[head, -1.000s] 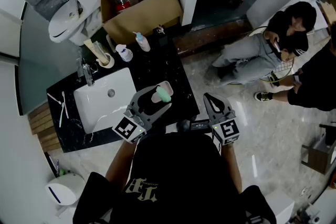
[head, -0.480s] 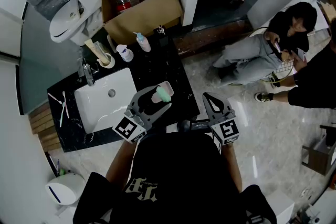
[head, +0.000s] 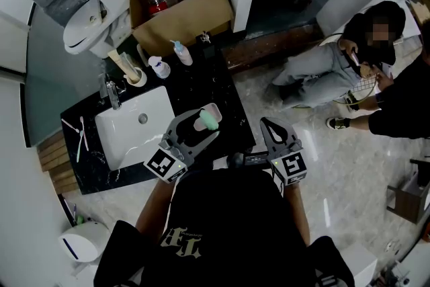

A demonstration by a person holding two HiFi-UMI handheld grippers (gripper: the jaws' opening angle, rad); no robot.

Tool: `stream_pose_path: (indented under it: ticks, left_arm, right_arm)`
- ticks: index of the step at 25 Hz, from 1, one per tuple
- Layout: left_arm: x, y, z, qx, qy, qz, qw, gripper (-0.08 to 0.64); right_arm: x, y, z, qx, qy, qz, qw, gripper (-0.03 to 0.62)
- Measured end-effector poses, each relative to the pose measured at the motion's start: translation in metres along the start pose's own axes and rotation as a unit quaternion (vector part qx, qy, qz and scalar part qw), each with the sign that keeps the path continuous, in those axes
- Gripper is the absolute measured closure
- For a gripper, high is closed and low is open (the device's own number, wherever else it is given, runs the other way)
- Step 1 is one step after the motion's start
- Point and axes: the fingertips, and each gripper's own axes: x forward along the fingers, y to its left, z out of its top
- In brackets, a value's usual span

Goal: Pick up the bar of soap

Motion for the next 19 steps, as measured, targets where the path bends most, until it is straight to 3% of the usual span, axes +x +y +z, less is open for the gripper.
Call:
stream_pose_path:
  ticks: [19]
  left_arm:
    - [-0.0018, 0.0055, -0.0087, -0.005, 0.015, 0.01, 0.9998, 0.298]
  right_arm:
    - [0.0046, -0.005, -0.0031, 0.019, 0.0, 0.003, 1.0, 0.584]
